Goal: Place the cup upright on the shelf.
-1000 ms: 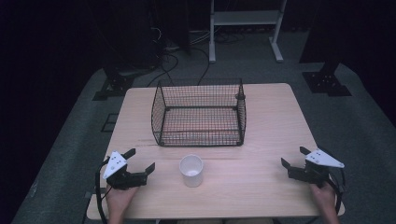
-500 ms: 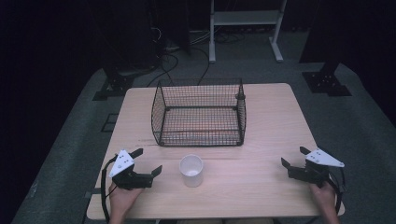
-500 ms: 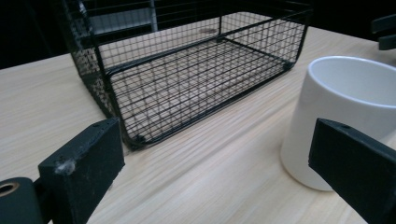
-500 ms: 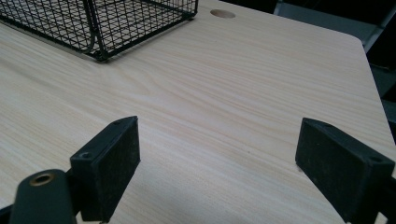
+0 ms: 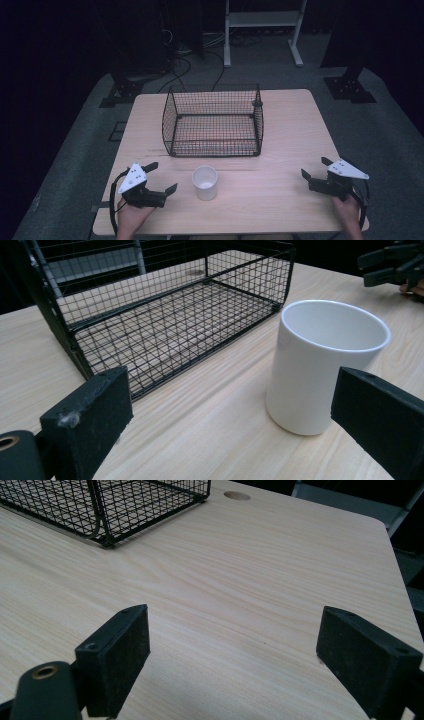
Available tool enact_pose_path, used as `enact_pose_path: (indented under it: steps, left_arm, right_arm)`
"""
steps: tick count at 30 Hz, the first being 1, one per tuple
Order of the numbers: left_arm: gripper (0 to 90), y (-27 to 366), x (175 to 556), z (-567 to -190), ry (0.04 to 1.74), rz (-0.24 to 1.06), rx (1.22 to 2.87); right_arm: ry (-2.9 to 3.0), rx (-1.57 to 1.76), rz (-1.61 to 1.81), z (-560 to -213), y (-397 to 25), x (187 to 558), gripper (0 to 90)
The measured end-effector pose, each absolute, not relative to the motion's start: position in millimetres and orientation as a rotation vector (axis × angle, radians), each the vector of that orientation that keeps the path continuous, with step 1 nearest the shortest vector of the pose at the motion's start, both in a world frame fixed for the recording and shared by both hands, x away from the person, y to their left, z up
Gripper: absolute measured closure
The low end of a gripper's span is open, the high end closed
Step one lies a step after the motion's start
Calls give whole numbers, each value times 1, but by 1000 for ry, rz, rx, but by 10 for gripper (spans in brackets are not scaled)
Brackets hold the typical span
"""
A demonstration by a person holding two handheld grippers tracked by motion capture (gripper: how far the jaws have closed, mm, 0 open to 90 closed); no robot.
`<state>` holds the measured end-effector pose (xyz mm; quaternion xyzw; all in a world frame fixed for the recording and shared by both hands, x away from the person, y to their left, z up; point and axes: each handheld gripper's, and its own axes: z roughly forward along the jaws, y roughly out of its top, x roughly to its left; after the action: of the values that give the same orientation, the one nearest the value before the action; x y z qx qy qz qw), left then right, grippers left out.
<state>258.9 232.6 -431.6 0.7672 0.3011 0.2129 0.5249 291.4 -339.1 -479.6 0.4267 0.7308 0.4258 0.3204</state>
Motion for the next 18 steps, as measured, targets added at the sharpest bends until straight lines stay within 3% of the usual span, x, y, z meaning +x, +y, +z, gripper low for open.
enact_pose_path:
  steps: [18]
  left_arm:
    - [23,202,251,-427,590,412,1915]
  right_arm:
    - [1920,1121,1118,-480,-339,291,131]
